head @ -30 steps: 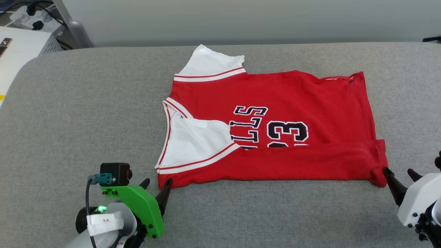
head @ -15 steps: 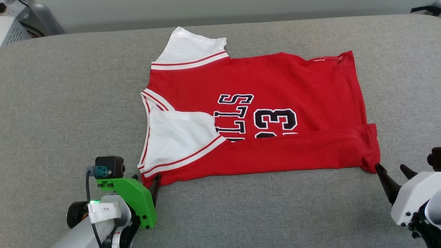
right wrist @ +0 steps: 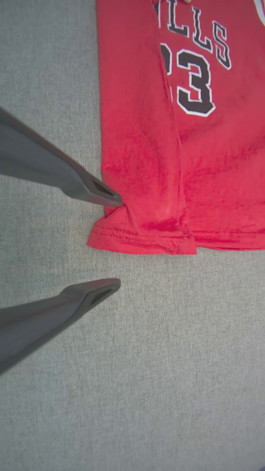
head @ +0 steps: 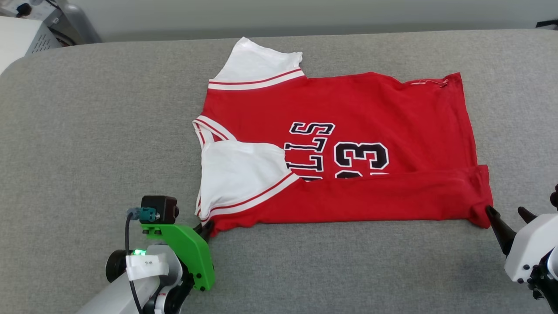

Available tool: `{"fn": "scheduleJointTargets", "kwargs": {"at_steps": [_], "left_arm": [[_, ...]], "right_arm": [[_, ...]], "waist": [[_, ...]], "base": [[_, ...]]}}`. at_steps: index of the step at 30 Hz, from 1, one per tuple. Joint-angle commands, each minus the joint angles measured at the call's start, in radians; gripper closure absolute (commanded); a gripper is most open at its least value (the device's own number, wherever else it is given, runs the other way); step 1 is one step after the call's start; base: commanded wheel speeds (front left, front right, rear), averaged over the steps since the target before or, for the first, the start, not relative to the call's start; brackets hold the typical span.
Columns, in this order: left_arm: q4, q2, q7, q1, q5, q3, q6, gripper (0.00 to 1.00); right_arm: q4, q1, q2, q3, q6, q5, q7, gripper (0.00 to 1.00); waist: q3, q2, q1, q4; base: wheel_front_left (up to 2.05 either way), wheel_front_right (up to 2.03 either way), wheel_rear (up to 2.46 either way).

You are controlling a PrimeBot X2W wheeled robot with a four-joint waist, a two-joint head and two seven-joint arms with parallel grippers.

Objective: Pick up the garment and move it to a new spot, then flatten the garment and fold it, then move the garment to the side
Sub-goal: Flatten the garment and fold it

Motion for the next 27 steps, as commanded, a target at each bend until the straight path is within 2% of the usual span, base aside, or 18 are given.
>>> {"fn": "scheduleJointTargets", "kwargs": {"at_steps": [1, 6, 12, 20, 21, 22, 23, 24, 27], "left_arm": [[-0.014, -0.003, -0.008, 0.013, 0.004, -0.005, 0.000, 1.00], [-0.107, 0.023, -0.023, 0.001, 0.022, 0.011, 0.023, 1.00], [-0.237, 0.062, 0.007, -0.011, 0.053, 0.003, 0.065, 1.00], [-0.282, 0.080, 0.022, -0.007, 0.066, -0.010, 0.077, 1.00], [-0.282, 0.083, 0.025, -0.006, 0.066, -0.011, 0.077, 1.00], [-0.282, 0.085, 0.028, -0.006, 0.065, -0.013, 0.077, 1.00], [-0.282, 0.087, 0.031, -0.006, 0.066, -0.014, 0.077, 1.00], [-0.281, 0.089, 0.035, -0.006, 0.066, -0.016, 0.077, 1.00], [-0.277, 0.092, 0.043, -0.006, 0.066, -0.021, 0.075, 1.00]], "right_arm": [[0.015, -0.021, -0.006, -0.005, -0.001, -0.013, 0.006, 0.00], [0.085, -0.045, -0.020, -0.010, -0.001, -0.061, 0.034, 0.00], [0.191, -0.105, -0.019, -0.019, -0.001, -0.125, 0.064, 0.00], [0.273, -0.129, -0.012, 0.015, -0.001, -0.130, 0.094, 0.00], [0.283, -0.130, -0.014, 0.022, -0.001, -0.126, 0.101, 0.36], [0.292, -0.130, -0.016, 0.029, -0.001, -0.122, 0.107, 0.61], [0.299, -0.131, -0.017, 0.032, -0.001, -0.119, 0.111, 0.91], [0.305, -0.132, -0.019, 0.034, -0.001, -0.115, 0.112, 1.00], [0.316, -0.137, -0.029, 0.035, -0.001, -0.111, 0.105, 1.00]], "waist": [[-0.018, 0.0000, 0.0000, 0.025], [-0.015, 0.0000, 0.0000, 0.053], [0.016, 0.0000, 0.0000, 0.082], [0.040, 0.0000, 0.0000, 0.091], [0.042, 0.0000, 0.0000, 0.092], [0.044, 0.0000, 0.0000, 0.092], [0.044, 0.0000, 0.0000, 0.092], [0.044, 0.0000, 0.0000, 0.091], [0.041, 0.0000, 0.0000, 0.091]], "base": [[0.00, 0.00, 0.00], [0.00, 0.00, 0.00], [0.00, 0.00, 0.00], [0.00, 0.00, 0.00], [0.00, 0.00, 0.00], [0.00, 0.00, 0.00], [0.00, 0.00, 0.00], [0.00, 0.00, 0.00], [0.00, 0.00, 0.00]]}}
